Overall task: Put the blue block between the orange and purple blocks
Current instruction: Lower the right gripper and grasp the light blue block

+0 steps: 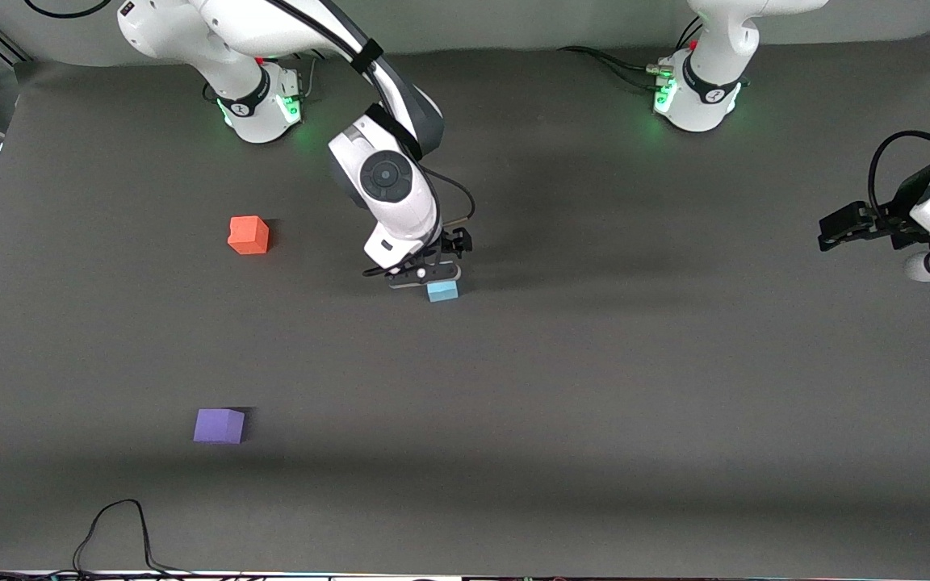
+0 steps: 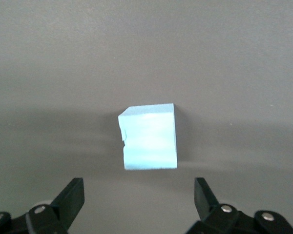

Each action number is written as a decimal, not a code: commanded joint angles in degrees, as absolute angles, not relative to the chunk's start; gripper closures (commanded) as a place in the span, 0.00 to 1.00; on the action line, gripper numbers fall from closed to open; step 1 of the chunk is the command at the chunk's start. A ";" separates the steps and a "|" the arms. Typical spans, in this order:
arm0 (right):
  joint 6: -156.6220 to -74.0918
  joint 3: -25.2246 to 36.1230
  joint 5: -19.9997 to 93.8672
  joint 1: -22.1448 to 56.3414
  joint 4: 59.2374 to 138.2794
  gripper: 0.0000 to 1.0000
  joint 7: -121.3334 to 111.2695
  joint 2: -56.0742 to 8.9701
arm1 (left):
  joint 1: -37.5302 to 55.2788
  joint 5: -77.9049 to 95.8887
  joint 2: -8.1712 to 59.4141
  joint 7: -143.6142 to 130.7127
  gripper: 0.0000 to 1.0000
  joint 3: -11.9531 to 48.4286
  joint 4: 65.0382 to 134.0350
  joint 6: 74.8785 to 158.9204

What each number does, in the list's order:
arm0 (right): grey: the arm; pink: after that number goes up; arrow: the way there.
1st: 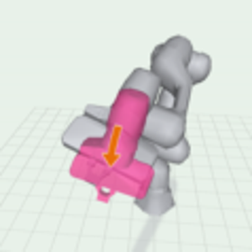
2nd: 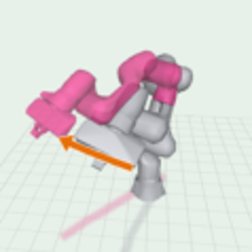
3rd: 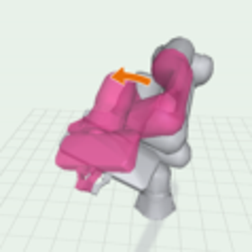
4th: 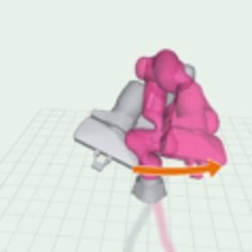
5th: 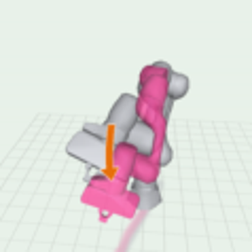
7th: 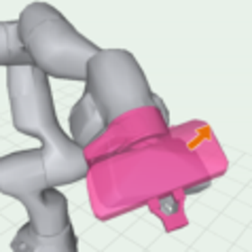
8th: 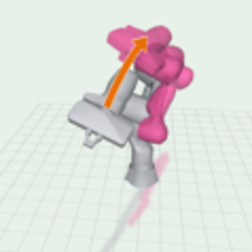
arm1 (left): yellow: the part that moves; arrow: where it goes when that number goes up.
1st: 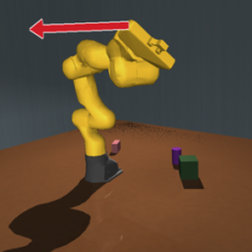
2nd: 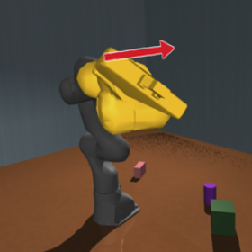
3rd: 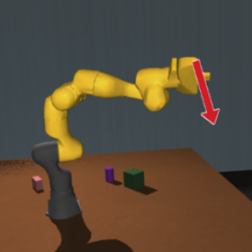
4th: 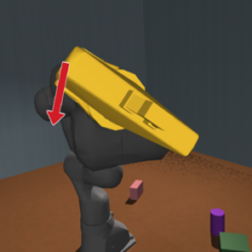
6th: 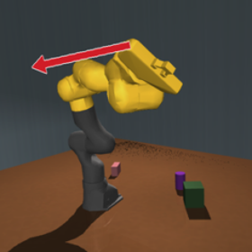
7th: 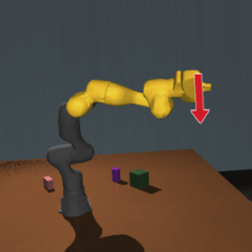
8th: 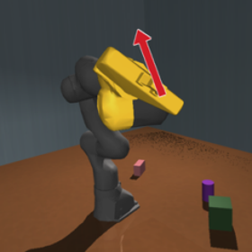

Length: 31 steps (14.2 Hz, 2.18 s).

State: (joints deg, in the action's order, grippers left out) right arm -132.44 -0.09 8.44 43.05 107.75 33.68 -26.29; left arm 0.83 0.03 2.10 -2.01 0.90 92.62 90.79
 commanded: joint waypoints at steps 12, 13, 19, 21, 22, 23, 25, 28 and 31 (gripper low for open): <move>-145.11 1.14 7.29 44.83 109.86 0.02 33.93 -33.75 | 0.62 -0.79 0.79 0.70 0.00 1.49 93.87 89.47; -145.11 1.14 7.12 44.91 109.86 0.08 33.84 -33.75 | 0.62 -0.79 0.79 0.70 0.00 1.49 93.87 89.47; -144.93 1.23 5.89 44.56 109.60 0.68 33.92 -33.40 | 0.44 -0.88 0.79 0.70 0.00 1.67 93.87 89.03; -144.06 1.32 5.89 44.04 109.25 0.68 33.75 -31.57 | 0.44 -0.88 0.79 0.70 0.00 1.67 93.87 89.03; -142.23 2.19 5.98 44.03 108.73 0.68 33.84 -29.90 | 0.61 -0.88 0.79 0.70 0.00 1.67 93.87 89.03; -138.81 2.63 5.98 44.12 107.59 0.68 33.84 -28.23 | 0.70 -0.88 0.79 0.62 0.00 1.67 93.87 89.03; -129.16 3.86 6.06 44.03 102.77 0.68 33.92 -24.71 | 0.70 -0.88 0.79 0.62 0.00 1.67 93.87 89.03; -112.38 6.67 6.24 44.03 90.75 0.68 33.84 -21.63 | 0.79 -0.88 0.88 0.62 0.00 1.67 93.78 88.77; -98.83 8.79 6.77 43.77 77.91 0.68 33.58 -21.45 | 0.79 -0.88 0.88 0.62 0.00 1.58 93.69 88.77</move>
State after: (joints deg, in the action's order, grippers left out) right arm -106.23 7.86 6.71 43.77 86.50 33.66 -19.73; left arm 0.85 -0.03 2.10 -0.11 1.40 92.83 89.48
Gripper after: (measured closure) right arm 0.423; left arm 0.000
